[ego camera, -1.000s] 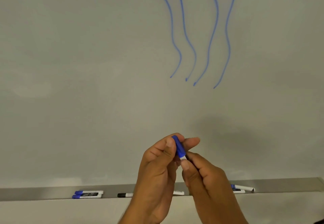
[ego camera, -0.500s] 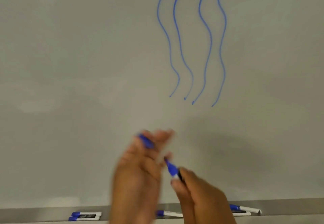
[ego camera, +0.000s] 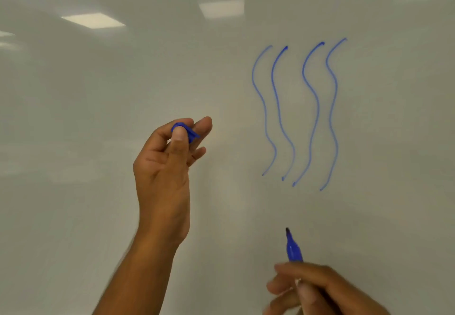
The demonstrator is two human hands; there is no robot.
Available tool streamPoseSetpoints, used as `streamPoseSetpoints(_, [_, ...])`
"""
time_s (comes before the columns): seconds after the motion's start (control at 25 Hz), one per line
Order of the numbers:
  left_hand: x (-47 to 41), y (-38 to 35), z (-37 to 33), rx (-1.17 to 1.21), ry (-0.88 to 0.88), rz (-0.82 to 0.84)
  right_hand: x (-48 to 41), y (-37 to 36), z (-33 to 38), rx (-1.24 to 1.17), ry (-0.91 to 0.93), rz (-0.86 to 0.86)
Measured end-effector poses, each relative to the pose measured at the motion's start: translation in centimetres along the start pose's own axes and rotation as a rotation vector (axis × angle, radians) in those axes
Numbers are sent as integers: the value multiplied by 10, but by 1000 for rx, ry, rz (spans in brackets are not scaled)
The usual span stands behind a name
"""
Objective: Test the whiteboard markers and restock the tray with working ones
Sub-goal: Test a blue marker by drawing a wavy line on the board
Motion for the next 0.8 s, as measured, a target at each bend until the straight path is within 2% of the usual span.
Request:
streamPoseSetpoints(0.04, [-7,0,-1,-75,-78,-13,-4,12,2,-75,119,-120])
streamPoseSetpoints(0.12, [-25,2,-1,-267,-292,-35,0,18,16,-119,251,-100])
streamPoseSetpoints(0.16, [-37,3,-1,-412,-438,-38,0,20,23,59,431,-125])
streamPoseSetpoints(0.24, [-64,3,-1,-772,-754,-25,-11,20,49,361,771,-364])
streamPoseSetpoints(0.28, [-78,2,-1,-926,-889,-33,-16,16,58,403,856,-436])
streamPoseSetpoints(0.36, [-105,-2,0,-1085,-1070,-74,-29,13,79,315,966,-441])
streamPoseSetpoints(0.48, [-138,-5,2,-1137,-1163,-87,-56,13,108,247,1065,-513])
streamPoseSetpoints(0.6, [-158,-3,9,-1165,-1163,-62,-88,17,128,179,1086,-647])
streamPoseSetpoints(0.8, [-174,1,20,-1104,-1142,-34,-129,31,158,360,1212,-845])
Point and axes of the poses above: each hand's wrist, its own x-axis away from the middle knuckle, its own y-axis out of the back of the hand, z = x × y, the point moved 2 cm from there along -x, towards the middle knuckle
